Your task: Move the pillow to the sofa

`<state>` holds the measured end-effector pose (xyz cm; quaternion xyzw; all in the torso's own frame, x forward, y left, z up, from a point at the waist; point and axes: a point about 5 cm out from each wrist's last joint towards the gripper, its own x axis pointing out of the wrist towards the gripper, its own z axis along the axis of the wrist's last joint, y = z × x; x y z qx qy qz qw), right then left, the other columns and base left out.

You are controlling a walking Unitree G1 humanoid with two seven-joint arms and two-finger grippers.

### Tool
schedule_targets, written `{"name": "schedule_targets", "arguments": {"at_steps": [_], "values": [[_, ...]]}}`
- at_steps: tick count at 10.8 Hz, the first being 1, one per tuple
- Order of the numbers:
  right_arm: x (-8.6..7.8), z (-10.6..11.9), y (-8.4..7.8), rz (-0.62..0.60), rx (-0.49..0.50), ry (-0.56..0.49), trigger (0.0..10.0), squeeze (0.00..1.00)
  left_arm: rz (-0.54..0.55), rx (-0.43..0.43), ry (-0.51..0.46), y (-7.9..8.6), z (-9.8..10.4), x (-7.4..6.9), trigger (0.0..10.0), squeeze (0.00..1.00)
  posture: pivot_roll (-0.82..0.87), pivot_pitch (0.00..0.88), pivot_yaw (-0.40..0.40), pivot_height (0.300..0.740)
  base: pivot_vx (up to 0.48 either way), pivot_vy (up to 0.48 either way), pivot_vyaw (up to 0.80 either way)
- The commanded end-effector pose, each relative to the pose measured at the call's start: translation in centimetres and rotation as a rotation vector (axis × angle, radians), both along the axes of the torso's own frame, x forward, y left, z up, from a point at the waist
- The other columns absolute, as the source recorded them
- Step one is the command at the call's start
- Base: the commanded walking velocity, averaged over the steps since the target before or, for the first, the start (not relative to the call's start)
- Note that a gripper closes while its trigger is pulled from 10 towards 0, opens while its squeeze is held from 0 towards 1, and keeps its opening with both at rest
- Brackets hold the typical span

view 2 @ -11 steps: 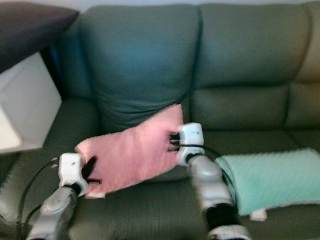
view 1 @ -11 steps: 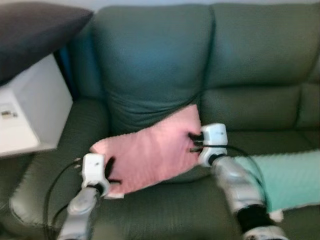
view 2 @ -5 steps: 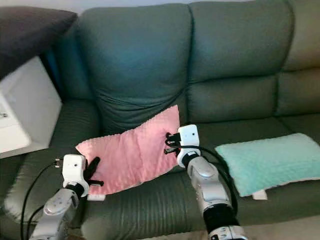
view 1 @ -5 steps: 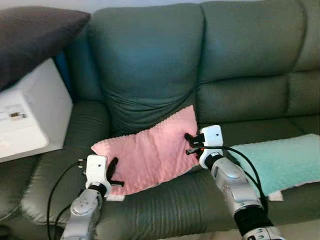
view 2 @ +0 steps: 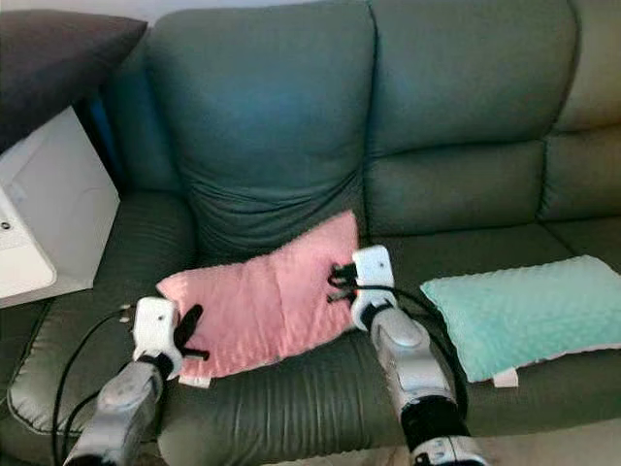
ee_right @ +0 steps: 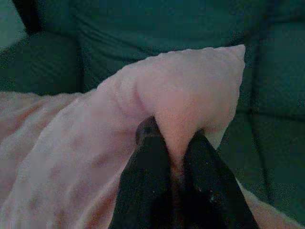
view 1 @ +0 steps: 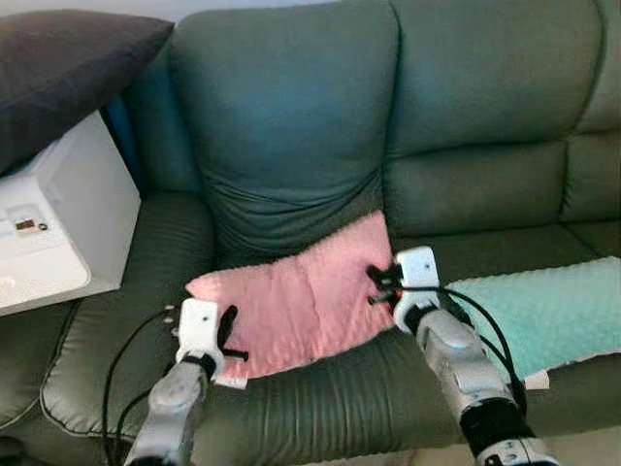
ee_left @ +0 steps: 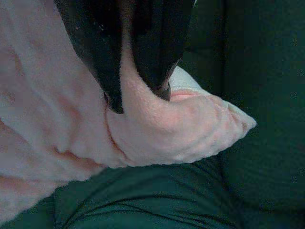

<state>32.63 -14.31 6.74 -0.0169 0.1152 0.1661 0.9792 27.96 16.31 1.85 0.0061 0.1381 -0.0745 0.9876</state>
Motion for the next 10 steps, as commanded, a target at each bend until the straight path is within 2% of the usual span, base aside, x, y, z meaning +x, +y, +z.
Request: {"name": "schedule_targets", "arguments": {"at_steps": [1,4,7,8,9,10], "values": [[0.2,0.0,-0.6,-0.027,-0.021,-0.003,10.0,0.0,0.0,0.009,-0.005,0.0,0.0,0.3,10.0,0.0,-0.24,0.07,0.074,0.74,0.0,0.0,0.0],[-1.2,-2.8,-2.8,-0.146,-0.012,0.121,10.0,0.0,-0.052,0.03,0.06,-1.9,-1.0,1.2,10.0,0.0,-0.26,0.134,0.099,0.74,0.0,0.0,0.0],[-2.3,-4.2,-3.2,-0.197,-0.034,0.154,10.0,0.0,0.001,0.008,0.103,-1.5,-1.9,0.7,10.0,0.0,-0.27,0.212,0.121,0.74,0.0,0.0,0.0],[-3.3,-5.1,-3.4,-0.211,-0.061,0.169,10.0,0.0,0.013,0.014,0.121,-1.5,-2.2,0.5,10.0,0.0,-0.28,0.248,0.13,0.74,0.0,0.0,0.0],[-3.6,-5.2,-4.0,-0.23,-0.092,0.152,10.0,0.0,0.029,0.024,0.12,-1.7,-2.2,0.7,10.0,0.0,-0.27,0.275,0.134,0.74,0.0,0.0,0.0],[-3.2,-4.8,-4.4,-0.252,-0.091,0.133,10.0,0.0,0.045,0.027,0.11,-1.9,-1.9,1.1,10.0,0.0,-0.27,0.287,0.136,0.74,0.0,0.0,0.0]]}}
